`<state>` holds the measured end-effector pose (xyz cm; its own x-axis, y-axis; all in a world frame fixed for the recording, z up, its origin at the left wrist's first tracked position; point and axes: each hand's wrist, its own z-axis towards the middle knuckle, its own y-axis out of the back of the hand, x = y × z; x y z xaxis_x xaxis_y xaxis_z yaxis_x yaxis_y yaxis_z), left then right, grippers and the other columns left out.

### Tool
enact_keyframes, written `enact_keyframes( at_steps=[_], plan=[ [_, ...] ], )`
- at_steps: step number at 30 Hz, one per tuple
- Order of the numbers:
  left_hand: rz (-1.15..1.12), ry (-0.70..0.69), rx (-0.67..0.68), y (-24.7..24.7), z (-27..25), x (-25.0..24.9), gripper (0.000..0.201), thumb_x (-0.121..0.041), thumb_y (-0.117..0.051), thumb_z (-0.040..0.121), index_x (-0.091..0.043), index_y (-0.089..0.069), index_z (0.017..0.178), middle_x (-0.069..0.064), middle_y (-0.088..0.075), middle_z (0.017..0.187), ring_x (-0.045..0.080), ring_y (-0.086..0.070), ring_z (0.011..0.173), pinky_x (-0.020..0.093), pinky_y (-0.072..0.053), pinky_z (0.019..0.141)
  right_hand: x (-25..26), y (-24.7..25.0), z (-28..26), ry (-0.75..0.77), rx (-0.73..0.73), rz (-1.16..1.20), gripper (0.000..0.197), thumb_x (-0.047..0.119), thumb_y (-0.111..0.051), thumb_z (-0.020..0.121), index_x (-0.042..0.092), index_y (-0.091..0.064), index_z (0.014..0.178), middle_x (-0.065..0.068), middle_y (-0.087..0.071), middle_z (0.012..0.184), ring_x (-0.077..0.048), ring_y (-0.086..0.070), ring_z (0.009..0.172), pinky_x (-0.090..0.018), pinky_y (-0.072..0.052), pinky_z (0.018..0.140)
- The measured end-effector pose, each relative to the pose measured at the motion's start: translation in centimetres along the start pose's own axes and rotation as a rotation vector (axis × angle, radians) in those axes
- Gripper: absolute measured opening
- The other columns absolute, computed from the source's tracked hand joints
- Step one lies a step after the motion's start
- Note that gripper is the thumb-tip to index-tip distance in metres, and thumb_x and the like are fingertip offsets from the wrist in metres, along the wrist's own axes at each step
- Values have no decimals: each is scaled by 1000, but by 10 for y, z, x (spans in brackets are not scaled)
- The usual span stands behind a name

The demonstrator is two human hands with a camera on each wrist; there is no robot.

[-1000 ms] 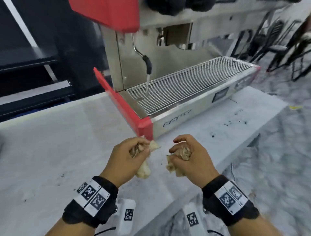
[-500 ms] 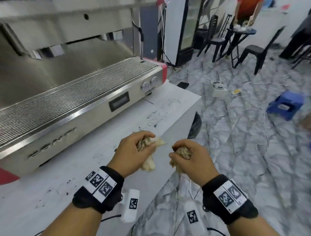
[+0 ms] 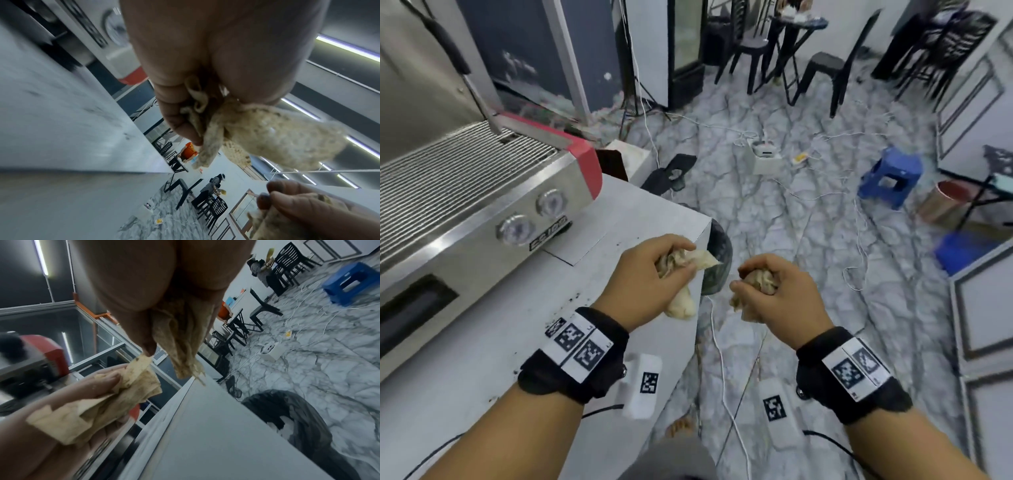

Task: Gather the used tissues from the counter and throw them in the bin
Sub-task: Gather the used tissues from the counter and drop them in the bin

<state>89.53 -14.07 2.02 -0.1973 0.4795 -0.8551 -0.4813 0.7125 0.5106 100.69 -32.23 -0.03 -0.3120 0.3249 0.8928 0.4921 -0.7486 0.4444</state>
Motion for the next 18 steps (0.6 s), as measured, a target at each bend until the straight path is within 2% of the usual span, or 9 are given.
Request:
enact_keyframes(
  at_steps=[6,8,10,13,15,18],
  plan=[
    [-9,-27,32,-14,121,-12,18,-25,-69,81,-29,-67,99,-18,-67,95,-13,-58,85,-6,-39,70,-6,31,108,-35,-104,-14,14,17,-81,79,18,-69,87,6,-70,84,-8,-67,75,-20,-56,66],
    [5,-25,33,-16,155,-15,19,-25,-69,82,-29,-67,100,-16,-66,93,-12,-57,80,-2,-41,67,-7,35,137,-62,-111,31,15,16,-81,80,15,-69,88,6,-69,85,-9,-67,76,-18,-56,66],
    [18,-14,15,-19,186,-15,18,-27,-67,82,-29,-66,100,-16,-64,89,-8,-57,79,8,-42,70,-11,37,167,-72,-115,92,14,14,-81,79,14,-69,86,2,-70,86,-14,-68,78,-21,-58,67],
    [10,-7,-12,-27,229,-13,14,-27,-62,86,-28,-66,99,-10,-66,102,7,-59,93,23,-47,81,-25,35,214,-111,-94,143,11,14,-80,81,14,-69,85,1,-70,84,-16,-69,76,-26,-59,68],
    [35,0,-42,-36,262,-9,14,-26,-61,87,-26,-66,100,-8,-65,105,10,-57,94,23,-44,80,-42,33,254,-119,-48,151,10,16,-79,81,15,-69,84,-2,-71,85,-19,-69,78,-29,-59,69],
    [101,37,-88,-48,315,-3,16,-28,-63,86,-27,-65,102,-9,-64,98,10,-55,87,20,-41,71,-74,25,317,-124,36,147,10,19,-78,82,16,-69,85,-8,-71,88,-24,-69,80,-33,-59,70]
  ],
)
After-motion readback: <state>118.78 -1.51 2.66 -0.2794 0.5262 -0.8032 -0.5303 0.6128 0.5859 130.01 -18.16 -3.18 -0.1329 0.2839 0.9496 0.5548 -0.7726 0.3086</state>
